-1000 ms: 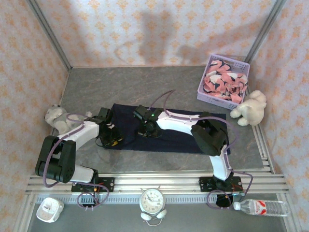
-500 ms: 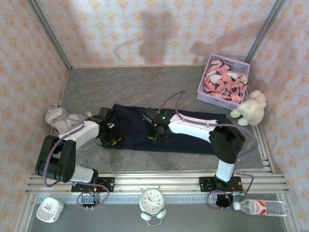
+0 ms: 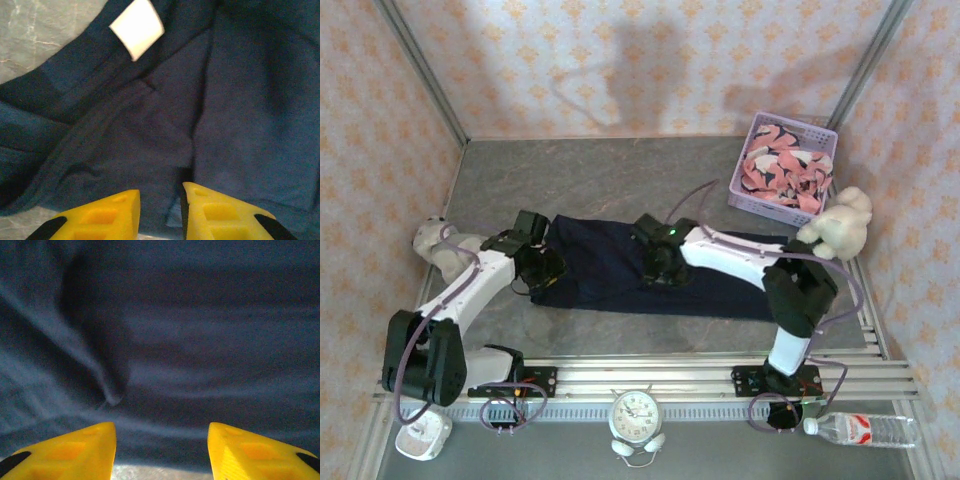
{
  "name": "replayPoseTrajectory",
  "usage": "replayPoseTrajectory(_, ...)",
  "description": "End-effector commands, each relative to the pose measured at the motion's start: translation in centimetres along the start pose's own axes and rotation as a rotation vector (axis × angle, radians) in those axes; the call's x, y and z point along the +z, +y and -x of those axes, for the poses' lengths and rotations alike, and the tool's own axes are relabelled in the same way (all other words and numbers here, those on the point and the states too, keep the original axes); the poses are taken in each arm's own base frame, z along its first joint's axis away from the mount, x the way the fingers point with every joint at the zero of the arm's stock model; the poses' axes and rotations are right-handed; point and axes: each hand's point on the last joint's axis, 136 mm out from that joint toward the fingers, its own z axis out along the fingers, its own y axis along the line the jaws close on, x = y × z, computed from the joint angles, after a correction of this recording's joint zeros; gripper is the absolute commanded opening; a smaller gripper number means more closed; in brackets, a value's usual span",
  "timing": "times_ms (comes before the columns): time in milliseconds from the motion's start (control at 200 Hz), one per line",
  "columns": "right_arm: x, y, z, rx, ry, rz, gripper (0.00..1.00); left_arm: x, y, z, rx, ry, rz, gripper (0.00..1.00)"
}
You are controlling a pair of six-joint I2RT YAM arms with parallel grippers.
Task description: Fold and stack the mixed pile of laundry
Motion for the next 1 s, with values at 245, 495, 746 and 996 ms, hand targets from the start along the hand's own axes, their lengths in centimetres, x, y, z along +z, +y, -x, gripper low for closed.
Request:
replayPoseTrajectory(245, -2.5, -3.8, 9.7, 0.034, -0.121, -0.060, 0.49, 2.1, -5.0, 0.9, -0.114, 0.017, -0.073, 0.27)
replayPoseTrajectory(495, 0.0, 2.2, 13.8, -0.049, -0.103, 0.039, 0.48, 5.1, -5.7, 0.8, -0.080, 0.040, 0.058, 0.24)
replayPoseTrajectory(746, 5.0, 2.9, 15.7, 0.046, -0.058, 0.023, 0.42, 5.9, 0.1, -1.2, -0.075, 0.064, 0.268, 0.24)
replayPoseTrajectory(996, 7.4, -3.8, 16.7, 0.226, -0.028, -0.081, 0.40, 4.8, 3.1, -1.2, -0.049, 0.043, 0.391, 0.25)
